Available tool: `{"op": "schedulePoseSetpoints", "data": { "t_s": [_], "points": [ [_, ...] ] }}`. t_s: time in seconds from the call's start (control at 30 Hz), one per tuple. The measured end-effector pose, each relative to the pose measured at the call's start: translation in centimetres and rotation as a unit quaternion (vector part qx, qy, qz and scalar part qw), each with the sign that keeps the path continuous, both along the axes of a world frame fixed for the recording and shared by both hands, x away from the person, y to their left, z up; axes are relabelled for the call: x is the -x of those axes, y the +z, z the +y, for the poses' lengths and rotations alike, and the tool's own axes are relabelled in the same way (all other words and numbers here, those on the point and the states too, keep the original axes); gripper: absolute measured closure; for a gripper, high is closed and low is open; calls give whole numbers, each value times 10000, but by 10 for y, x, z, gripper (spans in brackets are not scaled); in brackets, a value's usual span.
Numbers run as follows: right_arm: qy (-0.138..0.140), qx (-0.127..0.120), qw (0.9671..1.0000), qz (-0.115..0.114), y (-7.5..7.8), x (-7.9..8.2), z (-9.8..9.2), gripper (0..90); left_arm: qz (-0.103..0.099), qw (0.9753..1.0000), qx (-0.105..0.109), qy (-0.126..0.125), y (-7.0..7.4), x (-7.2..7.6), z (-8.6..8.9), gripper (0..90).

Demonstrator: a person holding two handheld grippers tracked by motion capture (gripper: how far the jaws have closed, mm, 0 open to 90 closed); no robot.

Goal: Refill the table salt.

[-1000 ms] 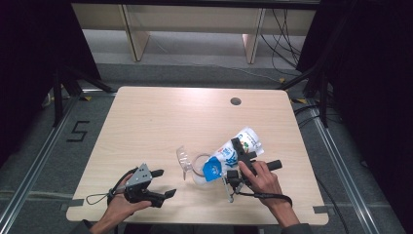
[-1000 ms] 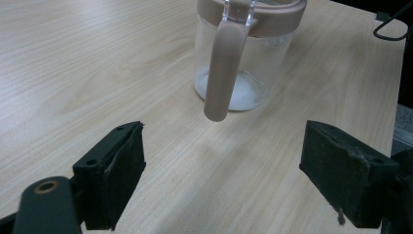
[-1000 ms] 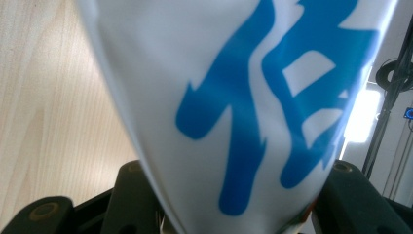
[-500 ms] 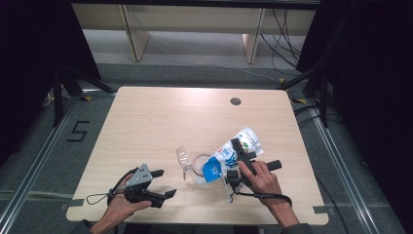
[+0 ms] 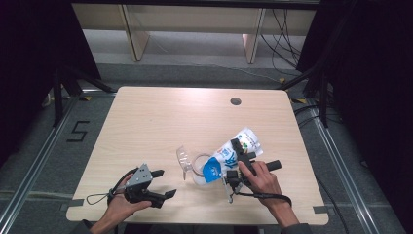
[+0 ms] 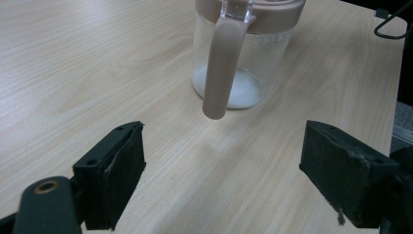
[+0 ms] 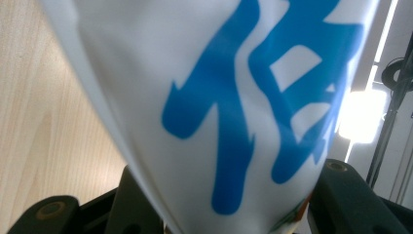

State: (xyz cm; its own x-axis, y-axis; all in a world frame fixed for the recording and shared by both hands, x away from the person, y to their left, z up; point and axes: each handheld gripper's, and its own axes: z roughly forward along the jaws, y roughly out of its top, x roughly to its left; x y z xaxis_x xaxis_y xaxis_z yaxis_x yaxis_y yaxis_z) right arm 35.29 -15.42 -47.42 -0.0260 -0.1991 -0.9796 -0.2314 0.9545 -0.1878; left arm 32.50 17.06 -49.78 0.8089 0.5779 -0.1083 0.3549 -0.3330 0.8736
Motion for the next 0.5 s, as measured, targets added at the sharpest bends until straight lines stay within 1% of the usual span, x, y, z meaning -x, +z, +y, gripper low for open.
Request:
{"op": "schedulePoseSetpoints", "data": {
  "t_s": [0.03, 0.07, 0.1, 0.17, 0.2, 0.27, 0.3, 0.33, 0.37, 0.4, 0.5],
  "points": [
    [-22, -40, 10000, 13, -1, 0, -1, 559, 2, 10000, 2, 4, 0, 0, 0, 158],
    [-79, -32, 10000, 47, -1, 1, 0, 559, 1, 10000, 4, 3, 0, 0, 0, 157],
    [-87, 7, 9999, 68, 0, 1, 0, 559, 1, 10000, 2, 3, 0, 0, 0, 158],
    [-93, -12, 9999, 69, -1, 1, 0, 560, 2, 10000, 2, 2, 0, 0, 0, 158],
    [8, -5, 10000, -29, 0, 1, 0, 560, 1, 10000, 1, 1, 0, 0, 0, 158],
    [3, -55, 10000, -27, -1, 1, 0, 561, 2, 10000, 2, 4, 0, 0, 0, 158],
    [1, -46, 10000, -29, -1, 1, 0, 561, 82, 9999, 59, 47, -1, 1, -1, 158],
    [10, -38, 10000, -27, -1, 1, 0, 561, 29, 10000, 10, -2, 0, 0, 0, 158],
    [-25, 22, 10000, 7, 0, 1, 0, 561, -15, 10000, -9, -23, 0, -1, 0, 158],
    [15, -9, 10000, -30, 0, 1, 0, 561, -12, 10000, -6, -26, 0, -1, 0, 158],
    [12, -35, 10000, -20, -1, 1, 0, 561, -12, 10000, -7, -21, 0, -1, 0, 158]
  ]
}}
